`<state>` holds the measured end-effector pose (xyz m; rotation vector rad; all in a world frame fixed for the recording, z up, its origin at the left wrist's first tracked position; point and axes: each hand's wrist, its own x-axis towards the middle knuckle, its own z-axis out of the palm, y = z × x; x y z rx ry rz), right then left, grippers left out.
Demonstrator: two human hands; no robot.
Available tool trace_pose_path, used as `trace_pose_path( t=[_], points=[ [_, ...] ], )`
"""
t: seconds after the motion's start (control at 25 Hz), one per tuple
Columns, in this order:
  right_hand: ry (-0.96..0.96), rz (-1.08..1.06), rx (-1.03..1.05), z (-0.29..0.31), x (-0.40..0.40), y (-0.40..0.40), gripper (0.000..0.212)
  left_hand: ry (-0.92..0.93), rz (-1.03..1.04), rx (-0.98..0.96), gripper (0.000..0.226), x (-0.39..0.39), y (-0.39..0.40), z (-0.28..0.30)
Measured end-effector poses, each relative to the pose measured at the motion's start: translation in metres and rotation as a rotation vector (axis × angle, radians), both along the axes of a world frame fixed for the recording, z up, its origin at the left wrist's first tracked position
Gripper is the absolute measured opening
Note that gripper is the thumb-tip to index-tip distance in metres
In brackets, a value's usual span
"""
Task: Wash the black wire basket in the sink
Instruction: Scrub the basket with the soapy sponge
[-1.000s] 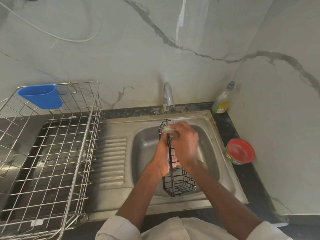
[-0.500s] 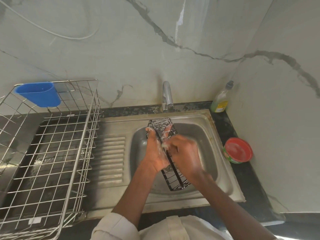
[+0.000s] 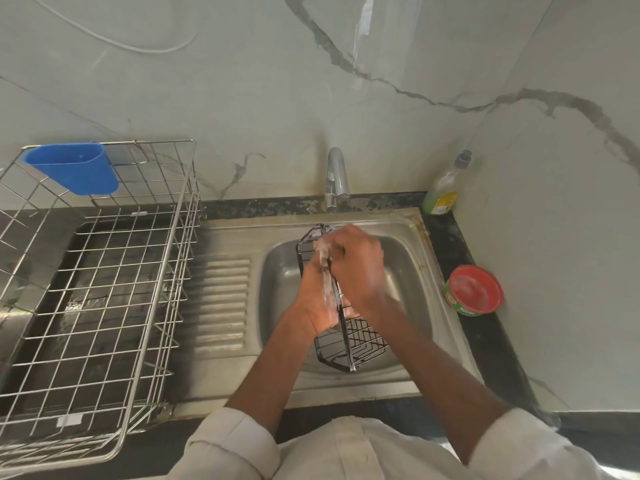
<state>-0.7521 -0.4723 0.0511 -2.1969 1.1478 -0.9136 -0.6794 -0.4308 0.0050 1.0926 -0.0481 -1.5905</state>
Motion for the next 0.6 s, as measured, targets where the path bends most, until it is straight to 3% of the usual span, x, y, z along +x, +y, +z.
trace_pose_path(
  t=[0.2,0.36,0.52,0.6],
  points=[
    [-0.001,-0.194,0.072,0.011,0.001,-0.04,0.032,-0.014,-0.084,0.025,0.1,0.009,-0.002,-0.004],
    [0.059,0.025,-0.047,-0.002,-0.012,-0.01,0.037,0.062,0.034,-0.005,0.093,0.008,-0.006,-0.002],
    [0.038,-0.219,0.032,-0.009,-0.032,-0.022,0.036,0.007,0.035,0.023,0.096,0.009,-0.004,0.006],
    [0.046,-0.062,-0.023,-0.012,-0.027,-0.01,0.032,-0.008,0.064,0.045,0.095,0.006,-0.006,0.005]
  ],
)
